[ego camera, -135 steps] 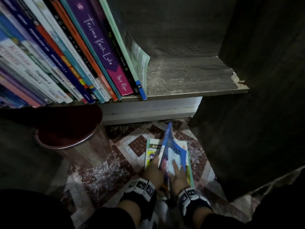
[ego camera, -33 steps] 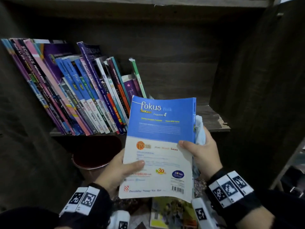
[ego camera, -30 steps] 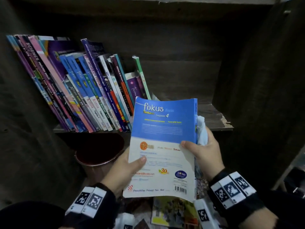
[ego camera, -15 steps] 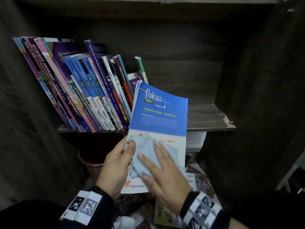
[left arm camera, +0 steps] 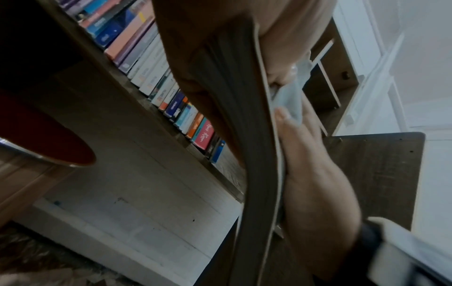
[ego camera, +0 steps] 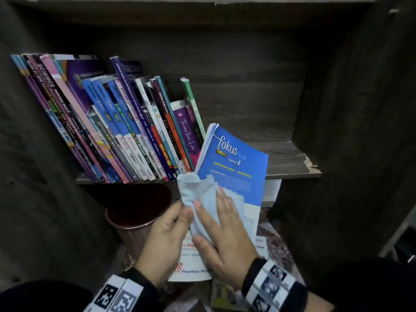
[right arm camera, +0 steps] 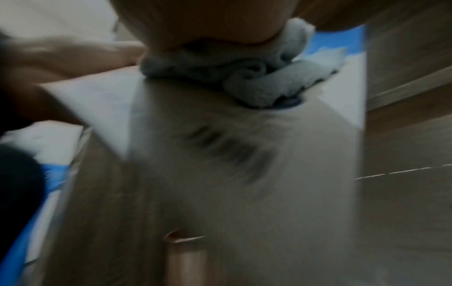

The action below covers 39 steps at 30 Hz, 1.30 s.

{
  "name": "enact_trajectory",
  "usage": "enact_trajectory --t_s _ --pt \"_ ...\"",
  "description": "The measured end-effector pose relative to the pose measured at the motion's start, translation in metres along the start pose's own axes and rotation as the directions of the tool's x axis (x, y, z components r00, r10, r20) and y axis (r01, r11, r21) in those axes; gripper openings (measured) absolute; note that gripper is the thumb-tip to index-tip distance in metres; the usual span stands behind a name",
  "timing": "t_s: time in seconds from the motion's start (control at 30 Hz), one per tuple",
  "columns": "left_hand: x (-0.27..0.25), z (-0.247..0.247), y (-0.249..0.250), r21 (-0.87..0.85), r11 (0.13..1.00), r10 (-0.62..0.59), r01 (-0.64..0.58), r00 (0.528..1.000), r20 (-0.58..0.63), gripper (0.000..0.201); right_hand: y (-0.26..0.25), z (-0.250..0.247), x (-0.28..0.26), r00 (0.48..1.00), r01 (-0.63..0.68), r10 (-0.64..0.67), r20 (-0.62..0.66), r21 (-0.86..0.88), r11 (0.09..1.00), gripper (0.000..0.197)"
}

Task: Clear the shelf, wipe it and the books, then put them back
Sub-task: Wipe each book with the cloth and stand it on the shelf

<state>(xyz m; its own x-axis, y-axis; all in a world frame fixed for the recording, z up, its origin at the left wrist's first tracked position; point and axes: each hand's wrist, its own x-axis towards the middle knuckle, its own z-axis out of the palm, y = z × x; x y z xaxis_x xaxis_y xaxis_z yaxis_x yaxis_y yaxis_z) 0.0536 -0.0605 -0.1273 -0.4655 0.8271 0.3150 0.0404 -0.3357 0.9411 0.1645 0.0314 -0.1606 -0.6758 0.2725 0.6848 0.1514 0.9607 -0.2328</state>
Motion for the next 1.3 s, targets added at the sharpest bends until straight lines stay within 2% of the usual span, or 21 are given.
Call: enact_trajectory --t_s 0.07,0.13,0.23,0.27,0.3,0.37,0.43,0.5,0.57,0.63,0.73,0.8,0.87,0.97,1.0,1.03,1.1,1.17,1.2,1.23,1.3 --pt "0.000 0.000 0.002 0.047 0.999 0.018 -0.018 1.000 0.013 0.028 0.022 -0.005 0.009 0.998 -0.020 0.022 -0.056 0.036 0.999 0.052" --pt "-0.002 0.003 0.005 0.053 0.999 -0.008 0.006 1.000 0.029 0.023 0.043 -0.023 0.021 0.965 -0.228 0.240 -0.106 0.115 0.967 0.049" --pt "-0.006 0.006 0.007 0.085 0.996 -0.024 0.016 0.996 0.084 0.028 0.065 -0.041 0.032 0.774 -0.563 0.598 -0.208 0.205 0.800 0.051" --pt "-0.006 0.007 0.008 0.089 0.996 -0.021 0.014 0.997 0.078 0.027 0.063 -0.044 0.032 0.721 -0.621 0.657 -0.219 0.217 0.753 0.053" --pt "-0.006 0.008 0.008 0.083 0.997 -0.008 0.003 0.998 0.061 0.023 0.057 -0.043 0.030 0.704 -0.654 0.685 -0.188 0.204 0.728 0.053" --pt "-0.003 0.008 0.007 0.068 0.997 0.029 -0.029 1.000 0.000 0.026 0.031 -0.027 0.017 0.777 -0.621 0.628 -0.050 0.109 0.776 0.051" --pt "0.000 0.007 0.007 0.022 0.999 0.045 -0.043 0.997 -0.069 0.029 0.000 -0.006 -0.004 0.916 -0.401 0.400 0.026 0.024 0.916 0.053" --pt "0.001 0.004 0.007 -0.041 0.998 0.036 -0.041 0.993 -0.113 0.030 -0.010 0.015 -0.024 0.985 -0.147 0.146 0.089 -0.003 0.989 0.056" --pt "0.001 0.003 0.005 -0.071 0.997 0.008 -0.017 0.992 -0.129 0.032 -0.005 0.022 -0.026 0.991 -0.042 0.036 0.132 0.046 0.998 0.055" --pt "-0.001 0.004 0.005 -0.062 0.998 -0.002 -0.006 0.992 -0.128 0.032 0.007 0.017 -0.016 0.997 -0.024 0.018 0.072 0.076 0.997 0.053" --pt "-0.008 0.009 0.006 0.030 1.000 -0.003 0.005 0.998 -0.055 0.031 0.034 -0.006 0.007 0.966 -0.232 0.242 -0.095 0.104 0.967 0.051" --pt "-0.013 0.013 0.009 0.052 0.999 -0.016 0.015 1.000 0.002 0.030 0.054 -0.025 0.021 0.871 -0.430 0.465 -0.157 0.211 0.877 0.054" --pt "-0.017 0.014 0.010 0.053 0.998 -0.024 0.023 0.999 0.036 0.030 0.072 -0.043 0.032 0.744 -0.541 0.618 -0.257 0.312 0.781 0.062" --pt "-0.016 0.012 0.009 0.029 0.999 -0.035 0.033 0.998 0.049 0.024 0.092 -0.054 0.036 0.519 -0.599 0.810 -0.273 0.560 0.572 0.073" --pt "-0.015 0.012 0.008 0.024 0.999 -0.025 0.024 0.999 0.040 0.025 0.094 -0.055 0.035 0.483 -0.557 0.848 -0.219 0.670 0.491 0.075" --pt "-0.014 0.012 0.007 0.011 1.000 -0.015 0.015 1.000 0.017 0.024 0.095 -0.054 0.034 0.478 -0.488 0.865 -0.151 0.774 0.404 0.074" --pt "-0.010 0.013 0.010 -0.038 0.999 -0.012 0.011 0.999 -0.043 0.024 0.091 -0.052 0.027 0.529 -0.359 0.846 0.066 0.921 0.153 0.063" --pt "-0.004 0.010 0.013 -0.092 0.996 -0.001 -0.009 0.994 -0.110 0.031 0.080 -0.053 0.015 0.587 -0.402 0.701 0.405 0.897 -0.181 0.067" --pt "0.000 0.008 0.016 -0.112 0.993 0.018 -0.032 0.992 -0.128 0.038 0.073 -0.056 0.009 0.579 -0.496 0.590 0.563 0.817 -0.294 0.076" --pt "0.004 0.004 0.020 -0.124 0.991 0.033 -0.049 0.991 -0.128 0.047 0.068 -0.060 0.004 0.562 -0.580 0.483 0.672 0.736 -0.349 0.083" --pt "0.011 -0.004 0.026 -0.118 0.992 0.039 -0.047 0.997 -0.067 0.069 0.067 -0.073 -0.006 0.554 -0.644 0.338 0.760 0.650 -0.404 0.079"
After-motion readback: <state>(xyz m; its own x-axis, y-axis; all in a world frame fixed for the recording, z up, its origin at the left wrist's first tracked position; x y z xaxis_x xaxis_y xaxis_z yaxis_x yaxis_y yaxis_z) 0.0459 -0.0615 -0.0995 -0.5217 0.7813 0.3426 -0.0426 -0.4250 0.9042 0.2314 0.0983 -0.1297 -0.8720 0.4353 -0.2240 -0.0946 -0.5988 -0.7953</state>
